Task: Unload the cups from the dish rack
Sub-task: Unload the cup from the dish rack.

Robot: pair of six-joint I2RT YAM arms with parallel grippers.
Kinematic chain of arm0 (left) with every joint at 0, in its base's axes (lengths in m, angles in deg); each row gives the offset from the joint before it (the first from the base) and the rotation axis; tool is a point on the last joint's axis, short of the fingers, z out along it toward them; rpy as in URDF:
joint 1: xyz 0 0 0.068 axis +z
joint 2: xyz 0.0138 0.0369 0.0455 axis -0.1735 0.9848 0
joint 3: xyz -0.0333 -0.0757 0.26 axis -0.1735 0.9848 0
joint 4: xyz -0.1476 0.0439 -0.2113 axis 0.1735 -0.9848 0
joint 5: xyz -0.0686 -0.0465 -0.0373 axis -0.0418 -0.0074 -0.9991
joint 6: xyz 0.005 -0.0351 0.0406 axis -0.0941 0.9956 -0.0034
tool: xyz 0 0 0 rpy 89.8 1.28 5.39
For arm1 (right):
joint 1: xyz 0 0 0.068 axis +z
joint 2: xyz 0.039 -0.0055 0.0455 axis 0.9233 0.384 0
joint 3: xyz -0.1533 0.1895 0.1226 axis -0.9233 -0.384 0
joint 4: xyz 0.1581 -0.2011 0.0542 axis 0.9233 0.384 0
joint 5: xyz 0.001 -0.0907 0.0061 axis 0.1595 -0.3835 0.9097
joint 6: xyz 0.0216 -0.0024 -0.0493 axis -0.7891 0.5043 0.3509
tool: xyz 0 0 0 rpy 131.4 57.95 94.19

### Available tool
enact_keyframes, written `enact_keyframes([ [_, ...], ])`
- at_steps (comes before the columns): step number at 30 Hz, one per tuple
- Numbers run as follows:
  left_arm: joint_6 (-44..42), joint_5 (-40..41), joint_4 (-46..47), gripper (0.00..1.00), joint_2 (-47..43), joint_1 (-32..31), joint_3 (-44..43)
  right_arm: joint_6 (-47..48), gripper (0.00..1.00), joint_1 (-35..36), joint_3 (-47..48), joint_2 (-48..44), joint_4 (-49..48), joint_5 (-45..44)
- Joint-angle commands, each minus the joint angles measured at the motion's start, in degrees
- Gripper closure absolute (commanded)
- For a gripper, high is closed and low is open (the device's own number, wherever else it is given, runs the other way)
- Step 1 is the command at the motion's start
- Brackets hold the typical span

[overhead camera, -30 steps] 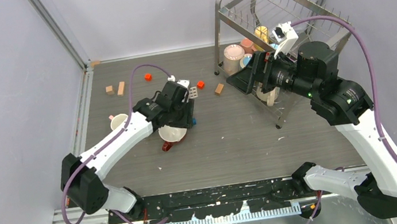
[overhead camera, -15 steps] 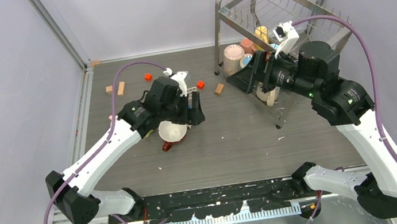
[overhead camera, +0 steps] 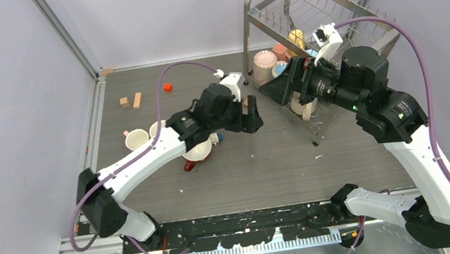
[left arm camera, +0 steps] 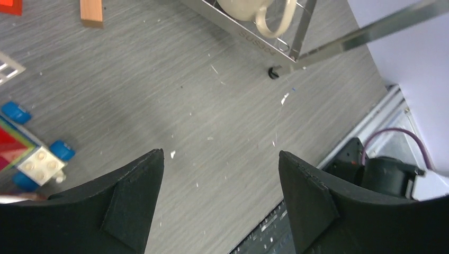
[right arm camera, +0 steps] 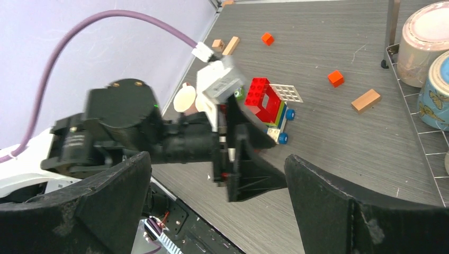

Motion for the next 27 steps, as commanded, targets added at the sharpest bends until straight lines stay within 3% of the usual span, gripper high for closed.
enact_keyframes([
  [1, 0.75, 6.52, 12.42, 0.19, 6.16, -2.82, -3.48, -0.30, 0.00, 0.04, 3.50, -1.93, 0.05, -2.51],
  [10, -0.94, 12.87, 23.16, 0.19, 21.46, -8.34, -12.17, -1.55, 0.00, 0.02, 7.82, -4.39, 2.65, -6.36],
  [18, -3.59, 20.41, 20.78, 0.21, 34.95, -11.87, -24.85, -1.52, 0.00, 0.03, 11.22, -4.84, 6.30, -6.63],
  [27, -5.73, 25.07, 18.81, 0.25, 43.16, -13.70, -33.54, -1.26, 0.00, 0.01, 12.29, -5.13, 8.45, -6.36],
])
